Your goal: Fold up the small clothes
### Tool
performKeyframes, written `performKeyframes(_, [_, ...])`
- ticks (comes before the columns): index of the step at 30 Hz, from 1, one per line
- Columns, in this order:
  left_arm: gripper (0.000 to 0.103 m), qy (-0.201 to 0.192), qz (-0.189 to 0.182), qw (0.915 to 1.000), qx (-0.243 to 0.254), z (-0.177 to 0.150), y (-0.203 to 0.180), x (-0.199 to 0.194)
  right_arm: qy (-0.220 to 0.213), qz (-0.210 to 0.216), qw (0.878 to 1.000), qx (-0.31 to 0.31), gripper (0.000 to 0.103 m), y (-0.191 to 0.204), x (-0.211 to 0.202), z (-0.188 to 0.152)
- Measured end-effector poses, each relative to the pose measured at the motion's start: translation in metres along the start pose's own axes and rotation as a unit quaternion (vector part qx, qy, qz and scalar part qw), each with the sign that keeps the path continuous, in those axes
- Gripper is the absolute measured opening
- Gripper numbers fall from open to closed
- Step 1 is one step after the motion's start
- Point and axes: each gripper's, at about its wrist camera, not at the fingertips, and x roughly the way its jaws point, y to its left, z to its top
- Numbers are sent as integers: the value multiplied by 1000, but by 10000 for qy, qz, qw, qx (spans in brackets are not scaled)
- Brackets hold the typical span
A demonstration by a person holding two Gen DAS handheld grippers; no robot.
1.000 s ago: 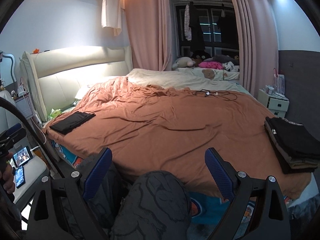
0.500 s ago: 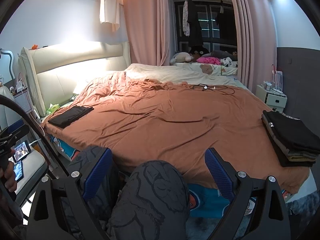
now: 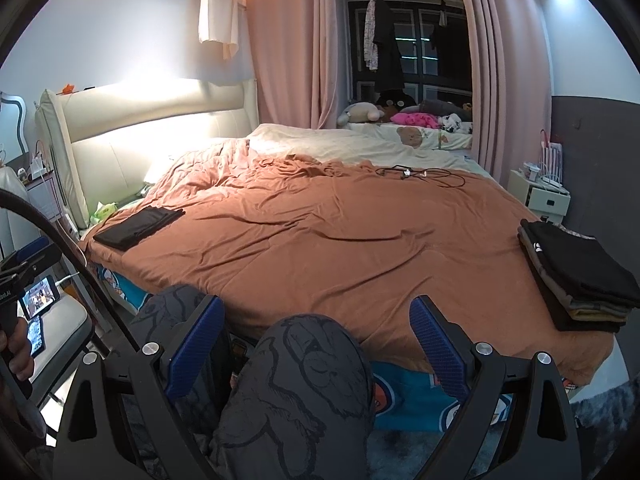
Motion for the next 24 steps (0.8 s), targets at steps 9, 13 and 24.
performKeyframes(9, [102,-1,-15,10000,-5,0,1,-1,-52,-5,10000,-42,94,0,-4,0])
performKeyframes(13, [102,5,-23,10000,-48,1,4,-2,-36,1,10000,-38,94,-2,-4,0])
performKeyframes(24, [102,35,-66,10000,-42,4,7,-8,-39,-23,10000,69,94,-8,-7,3])
